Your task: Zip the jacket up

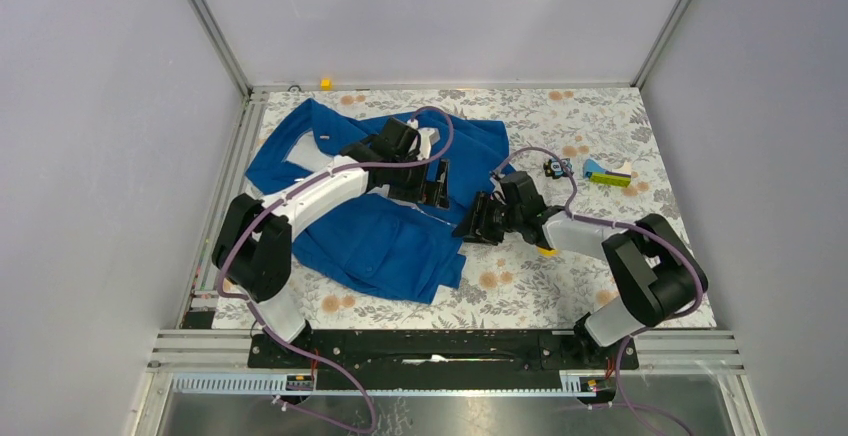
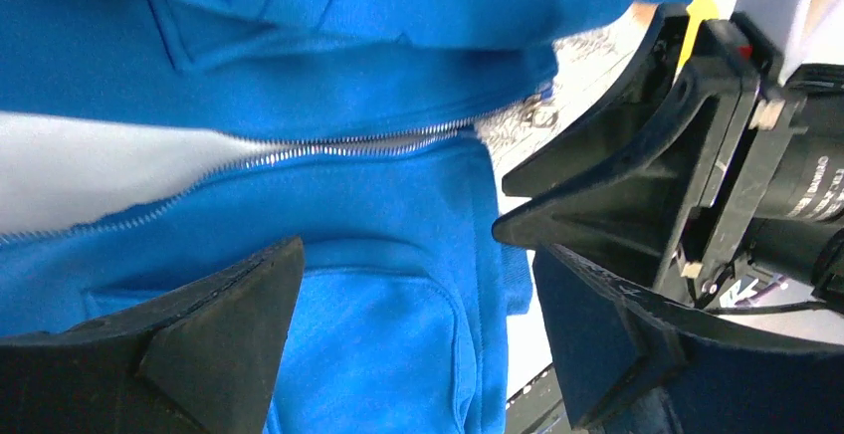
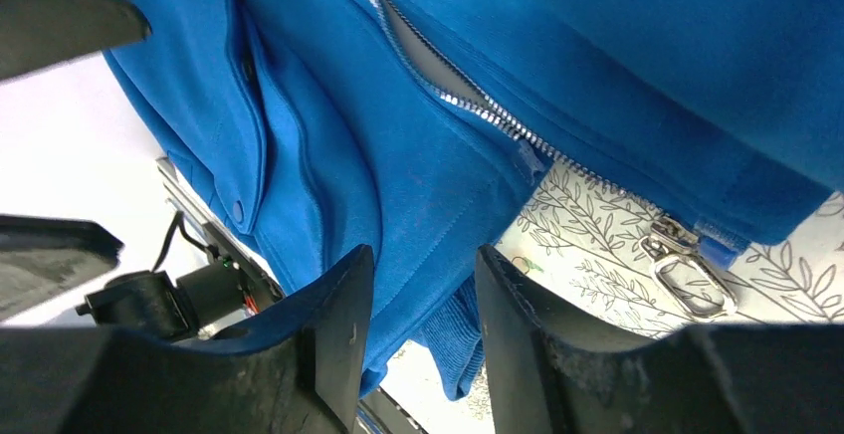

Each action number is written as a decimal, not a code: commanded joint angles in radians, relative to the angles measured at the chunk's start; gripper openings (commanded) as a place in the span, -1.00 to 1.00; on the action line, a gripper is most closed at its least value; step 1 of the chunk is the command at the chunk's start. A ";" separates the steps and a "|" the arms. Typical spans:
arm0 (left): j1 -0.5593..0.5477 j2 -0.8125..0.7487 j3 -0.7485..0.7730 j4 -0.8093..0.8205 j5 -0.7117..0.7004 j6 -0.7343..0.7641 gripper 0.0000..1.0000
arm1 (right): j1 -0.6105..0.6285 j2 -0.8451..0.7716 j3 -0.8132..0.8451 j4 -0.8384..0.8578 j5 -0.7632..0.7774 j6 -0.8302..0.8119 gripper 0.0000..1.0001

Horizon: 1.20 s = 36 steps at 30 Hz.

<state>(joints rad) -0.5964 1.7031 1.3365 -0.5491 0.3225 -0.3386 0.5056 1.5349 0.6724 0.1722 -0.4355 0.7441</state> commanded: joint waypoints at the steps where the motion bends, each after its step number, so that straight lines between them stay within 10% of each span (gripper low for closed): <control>1: -0.003 -0.035 -0.044 0.068 0.011 -0.004 0.85 | 0.011 0.040 -0.034 0.136 0.017 0.123 -0.08; 11: 0.000 -0.044 -0.049 0.074 0.040 -0.006 0.84 | 0.013 0.152 -0.054 0.278 -0.011 0.195 -0.39; 16: 0.000 -0.055 -0.055 0.075 0.012 -0.002 0.84 | 0.014 0.161 -0.071 0.277 -0.015 0.179 -0.07; 22: -0.001 -0.086 -0.078 0.101 0.046 -0.063 0.81 | 0.016 0.148 -0.085 0.282 0.010 0.129 -0.25; 36: -0.037 -0.243 -0.585 0.564 0.177 -0.483 0.22 | 0.157 0.184 -0.236 0.631 -0.069 0.134 -0.84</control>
<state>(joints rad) -0.6086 1.4338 0.7769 -0.1642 0.4648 -0.7155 0.6533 1.6989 0.4892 0.6666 -0.4808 0.8726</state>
